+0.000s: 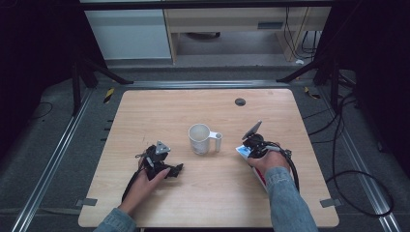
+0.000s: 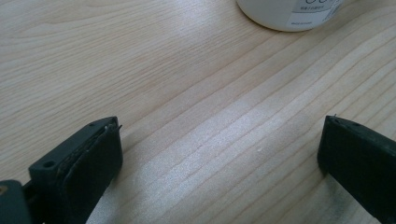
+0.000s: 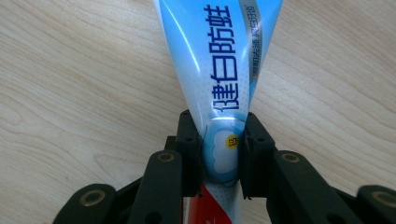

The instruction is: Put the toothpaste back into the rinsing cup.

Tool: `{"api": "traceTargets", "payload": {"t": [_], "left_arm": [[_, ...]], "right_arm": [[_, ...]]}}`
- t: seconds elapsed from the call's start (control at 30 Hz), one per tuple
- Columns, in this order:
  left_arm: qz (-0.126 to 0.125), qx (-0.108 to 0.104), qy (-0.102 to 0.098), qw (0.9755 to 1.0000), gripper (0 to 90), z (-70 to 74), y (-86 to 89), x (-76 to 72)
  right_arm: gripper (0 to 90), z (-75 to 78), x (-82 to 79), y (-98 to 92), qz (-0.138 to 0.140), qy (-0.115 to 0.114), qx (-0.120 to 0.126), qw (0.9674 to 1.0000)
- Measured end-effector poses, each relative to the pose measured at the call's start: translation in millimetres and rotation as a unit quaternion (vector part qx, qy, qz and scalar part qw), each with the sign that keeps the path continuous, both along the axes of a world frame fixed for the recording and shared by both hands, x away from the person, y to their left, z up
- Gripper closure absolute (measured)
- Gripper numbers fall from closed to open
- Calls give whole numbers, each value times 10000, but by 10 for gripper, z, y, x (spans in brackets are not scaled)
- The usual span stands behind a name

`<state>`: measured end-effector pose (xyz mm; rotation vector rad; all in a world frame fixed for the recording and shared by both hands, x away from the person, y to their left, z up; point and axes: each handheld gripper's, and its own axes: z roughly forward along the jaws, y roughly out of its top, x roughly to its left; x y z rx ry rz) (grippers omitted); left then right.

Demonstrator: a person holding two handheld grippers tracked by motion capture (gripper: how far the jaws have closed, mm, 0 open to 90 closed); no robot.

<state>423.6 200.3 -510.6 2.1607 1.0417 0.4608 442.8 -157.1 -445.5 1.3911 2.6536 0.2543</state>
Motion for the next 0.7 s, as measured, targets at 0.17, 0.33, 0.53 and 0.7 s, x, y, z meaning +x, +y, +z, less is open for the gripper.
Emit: {"api": "traceTargets", "payload": {"t": [0.17,0.33,0.53,0.7], "left_arm": [[7,-12,-1,10000,0,-1,-1,0],[12,-15,-6,10000,0,-1,-2,0],[5,-4,-13,10000,0,-1,-1,1],[0,-4,-13,10000,0,-1,-1,1]], "right_arm": [[730,78,-9,23,-202,62,-86,9997],[731,140,-4,-1,-196,91,-162,9996],[731,223,-1,-78,-131,44,-181,9997],[731,260,-4,-147,-1,-10,-207,9998]]}}
